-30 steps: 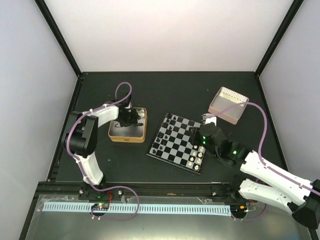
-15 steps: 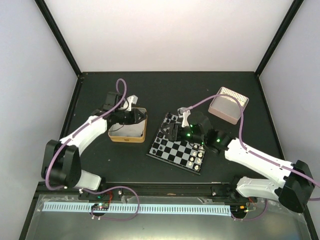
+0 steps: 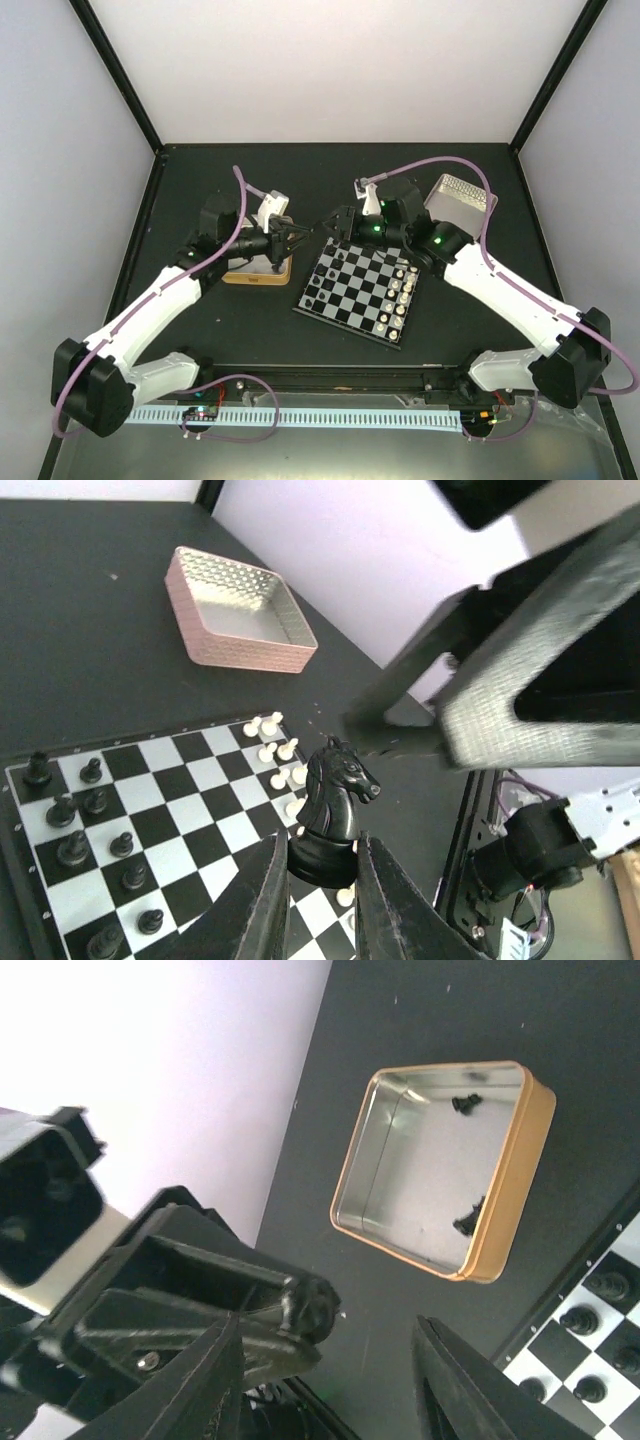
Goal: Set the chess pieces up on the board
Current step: Place the chess piece on the chessboard.
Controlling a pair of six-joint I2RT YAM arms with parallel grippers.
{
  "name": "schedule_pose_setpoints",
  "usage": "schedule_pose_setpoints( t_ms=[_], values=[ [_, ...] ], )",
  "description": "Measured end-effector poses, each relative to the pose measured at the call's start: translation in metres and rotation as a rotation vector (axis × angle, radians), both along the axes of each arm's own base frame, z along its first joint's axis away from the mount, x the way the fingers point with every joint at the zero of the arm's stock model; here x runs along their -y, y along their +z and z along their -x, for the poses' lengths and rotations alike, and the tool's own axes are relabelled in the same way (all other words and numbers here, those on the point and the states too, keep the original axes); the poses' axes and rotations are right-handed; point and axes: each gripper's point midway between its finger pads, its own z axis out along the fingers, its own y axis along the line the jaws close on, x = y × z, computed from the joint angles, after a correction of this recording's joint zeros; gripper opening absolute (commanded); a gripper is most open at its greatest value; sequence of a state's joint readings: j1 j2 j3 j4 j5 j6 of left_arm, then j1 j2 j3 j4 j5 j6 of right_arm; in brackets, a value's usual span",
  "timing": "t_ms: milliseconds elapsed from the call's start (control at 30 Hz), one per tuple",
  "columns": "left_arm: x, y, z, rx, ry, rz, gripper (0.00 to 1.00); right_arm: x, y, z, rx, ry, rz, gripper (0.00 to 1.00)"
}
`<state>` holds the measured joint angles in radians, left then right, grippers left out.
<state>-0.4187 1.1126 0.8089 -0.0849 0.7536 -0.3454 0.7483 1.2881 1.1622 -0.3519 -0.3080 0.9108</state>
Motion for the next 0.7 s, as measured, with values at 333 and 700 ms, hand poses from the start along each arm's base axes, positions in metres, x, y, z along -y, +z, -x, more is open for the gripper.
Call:
schedule_pose_setpoints(
  t_ms=[333, 700],
  values=[
    [0.007, 0.011, 0.008, 0.129, -0.044, -0.052, 0.07, -0.006, -0.015, 0.012, -0.057, 0.089, 0.038, 0.43],
    [0.008, 0.000, 0.008, 0.145, -0.046, -0.108, 0.07, -0.017, -0.011, 0.014, -0.072, 0.130, -0.015, 0.34]
  ],
)
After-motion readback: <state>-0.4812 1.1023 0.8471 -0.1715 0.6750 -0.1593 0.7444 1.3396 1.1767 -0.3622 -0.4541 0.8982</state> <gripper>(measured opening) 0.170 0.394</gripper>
